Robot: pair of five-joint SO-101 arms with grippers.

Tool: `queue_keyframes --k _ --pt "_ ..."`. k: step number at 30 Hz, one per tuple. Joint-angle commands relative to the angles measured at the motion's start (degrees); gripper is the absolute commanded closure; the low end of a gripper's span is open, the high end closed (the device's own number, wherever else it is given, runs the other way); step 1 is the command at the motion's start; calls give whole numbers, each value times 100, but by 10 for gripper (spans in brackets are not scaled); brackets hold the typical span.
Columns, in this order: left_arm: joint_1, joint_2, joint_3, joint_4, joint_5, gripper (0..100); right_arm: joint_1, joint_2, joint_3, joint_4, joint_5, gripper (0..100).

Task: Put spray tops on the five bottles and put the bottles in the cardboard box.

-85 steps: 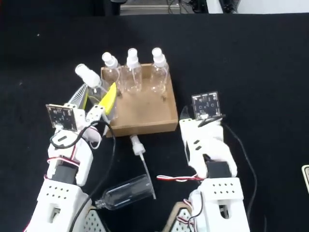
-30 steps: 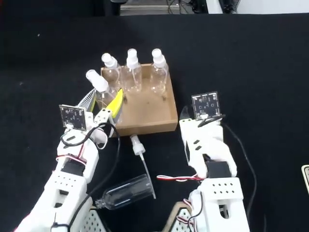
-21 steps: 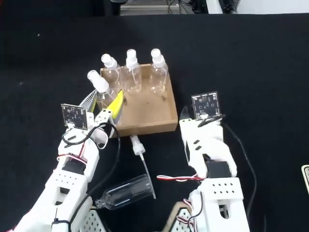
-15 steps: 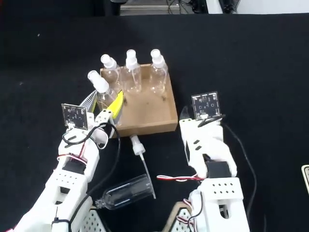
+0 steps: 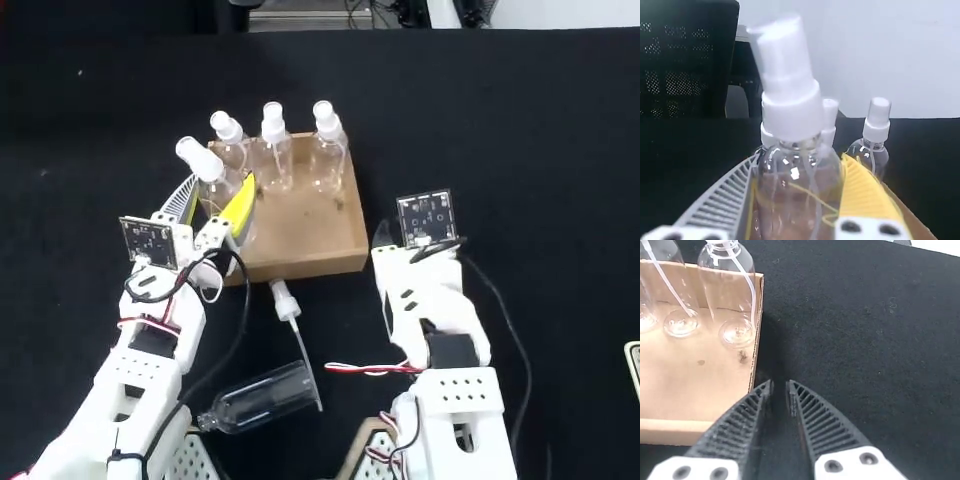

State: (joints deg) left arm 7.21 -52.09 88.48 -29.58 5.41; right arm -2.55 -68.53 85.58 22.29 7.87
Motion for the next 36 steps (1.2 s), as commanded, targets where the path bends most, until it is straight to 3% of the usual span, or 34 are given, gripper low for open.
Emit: queue_keyframes --k 1,8,17,33,36 --pt "-40 158 -488 -158 9 970 53 -84 -48 -185 0 973" --pt "-48 1257 -998 -308 9 970 53 -84 -48 -185 0 973" --pt "-57 1978 -602 -1591 9 970 53 -84 -48 -185 0 973" --pt "-22 2629 -646 -1679 -290 970 53 -84 -57 -185 0 973" --pt "-57 2734 -602 -2075 -343 970 53 -84 -57 -185 0 973"
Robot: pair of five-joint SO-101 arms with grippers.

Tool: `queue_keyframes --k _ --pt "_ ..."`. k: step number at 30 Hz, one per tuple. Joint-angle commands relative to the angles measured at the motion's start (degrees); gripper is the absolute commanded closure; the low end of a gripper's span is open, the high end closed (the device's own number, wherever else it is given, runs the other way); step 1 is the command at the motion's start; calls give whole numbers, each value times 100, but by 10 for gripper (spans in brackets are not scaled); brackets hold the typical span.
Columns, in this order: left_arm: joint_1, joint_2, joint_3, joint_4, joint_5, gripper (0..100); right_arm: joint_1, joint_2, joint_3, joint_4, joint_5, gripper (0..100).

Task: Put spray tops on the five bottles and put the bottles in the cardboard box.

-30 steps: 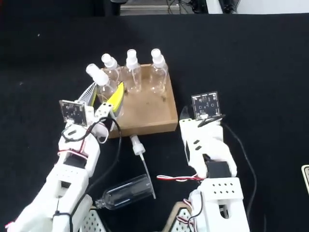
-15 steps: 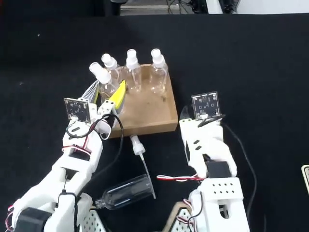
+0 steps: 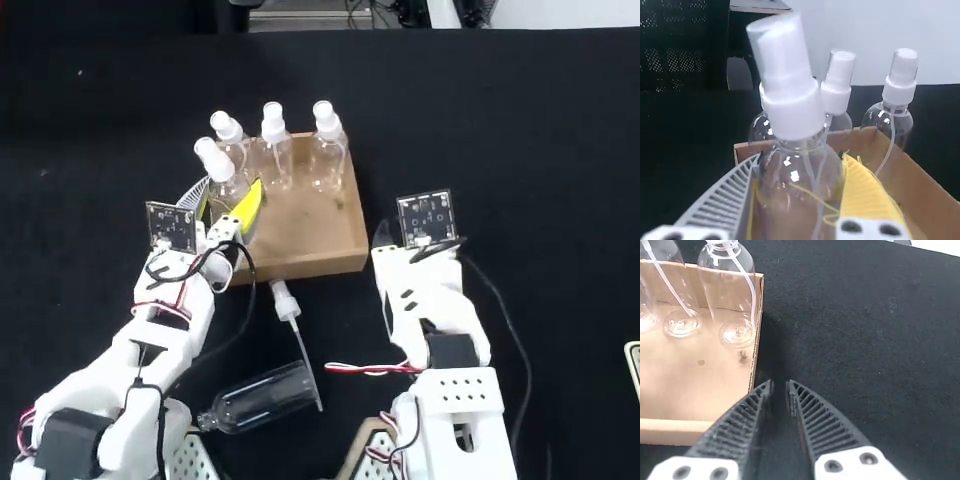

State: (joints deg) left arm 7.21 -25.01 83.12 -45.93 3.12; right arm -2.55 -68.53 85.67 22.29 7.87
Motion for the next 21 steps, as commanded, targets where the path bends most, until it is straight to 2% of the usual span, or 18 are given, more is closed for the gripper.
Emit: queue_keyframes --k 1,14,21 --pt "-57 70 -57 -554 -114 970 53 -84 -66 -185 0 973" --pt "-57 1020 -119 -1116 -114 970 53 -84 -66 -185 0 973" --pt "-40 1240 -198 -1125 -114 970 53 -84 -66 -185 0 973"
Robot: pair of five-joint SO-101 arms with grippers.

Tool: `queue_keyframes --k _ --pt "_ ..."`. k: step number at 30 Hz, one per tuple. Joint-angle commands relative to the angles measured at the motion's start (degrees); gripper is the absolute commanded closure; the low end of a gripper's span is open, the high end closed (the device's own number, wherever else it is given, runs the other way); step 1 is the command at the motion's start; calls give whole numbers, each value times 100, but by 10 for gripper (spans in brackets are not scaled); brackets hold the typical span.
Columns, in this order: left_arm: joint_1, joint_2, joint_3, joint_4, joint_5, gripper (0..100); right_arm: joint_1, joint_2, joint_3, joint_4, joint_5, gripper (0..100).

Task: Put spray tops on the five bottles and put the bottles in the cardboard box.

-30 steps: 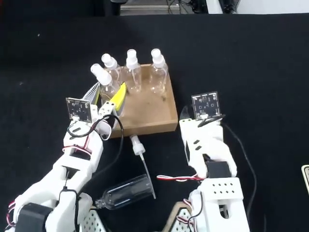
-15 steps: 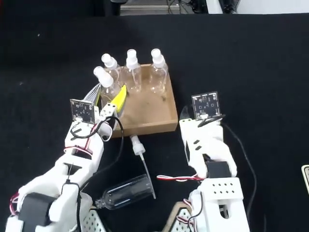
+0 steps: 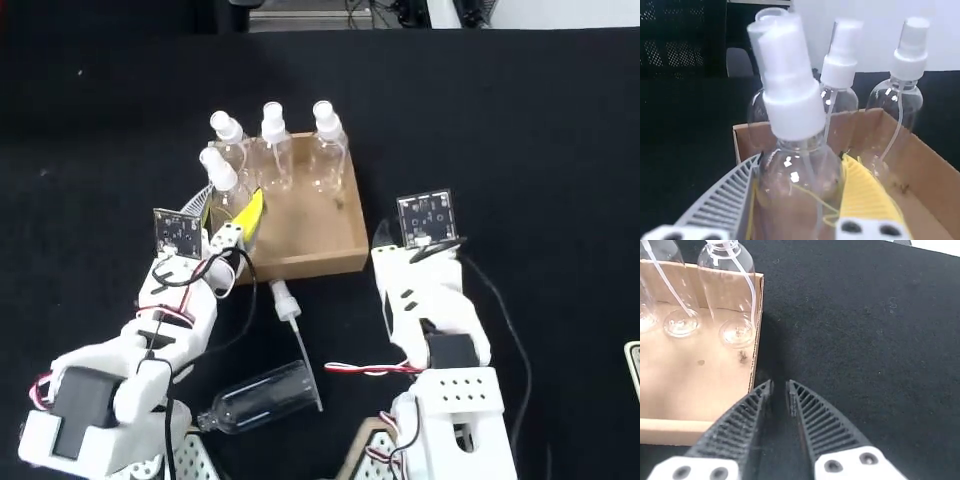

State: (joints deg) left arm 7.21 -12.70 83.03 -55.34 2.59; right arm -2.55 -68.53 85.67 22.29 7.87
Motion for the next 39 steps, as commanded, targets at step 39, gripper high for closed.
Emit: queue_keyframes --k 39 --pt "-22 -9 75 -185 -62 772 53 -84 -66 -185 0 973"
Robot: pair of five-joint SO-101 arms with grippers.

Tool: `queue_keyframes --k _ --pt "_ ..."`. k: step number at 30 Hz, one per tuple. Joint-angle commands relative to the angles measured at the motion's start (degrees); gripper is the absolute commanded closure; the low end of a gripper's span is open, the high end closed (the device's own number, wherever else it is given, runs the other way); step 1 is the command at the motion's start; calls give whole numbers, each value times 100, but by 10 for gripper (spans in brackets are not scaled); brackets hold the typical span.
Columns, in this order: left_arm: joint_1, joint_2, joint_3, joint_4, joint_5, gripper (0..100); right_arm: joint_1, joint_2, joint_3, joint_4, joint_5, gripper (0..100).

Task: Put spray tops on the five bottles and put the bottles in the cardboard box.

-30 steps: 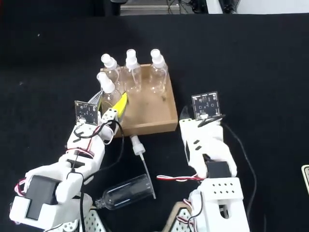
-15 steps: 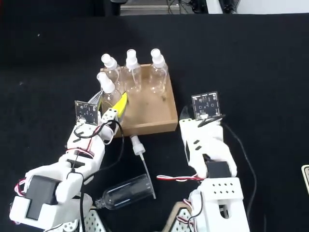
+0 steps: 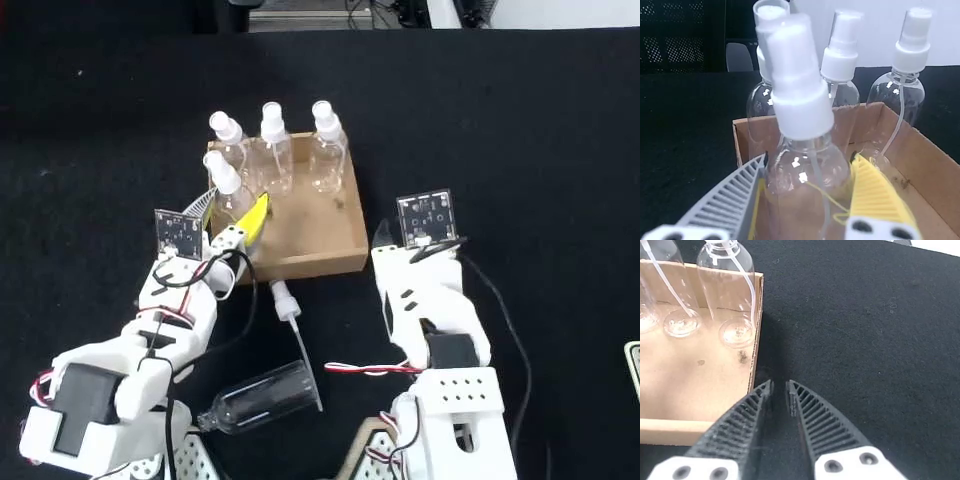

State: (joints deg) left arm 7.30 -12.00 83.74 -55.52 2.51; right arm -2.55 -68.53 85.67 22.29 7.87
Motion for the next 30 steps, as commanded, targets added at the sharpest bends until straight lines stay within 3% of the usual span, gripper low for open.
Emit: queue_keyframes --k 1,8,14,30 --pt "-22 -79 4 -167 -53 772 53 -84 -66 -185 0 973" --pt "-48 -88 -31 -167 -62 769 62 -84 -66 -185 0 973" --pt "-31 -79 -40 -149 -26 639 62 -84 -66 -185 9 973" --pt "-13 -88 13 -167 -53 677 62 -84 -66 -185 9 973"
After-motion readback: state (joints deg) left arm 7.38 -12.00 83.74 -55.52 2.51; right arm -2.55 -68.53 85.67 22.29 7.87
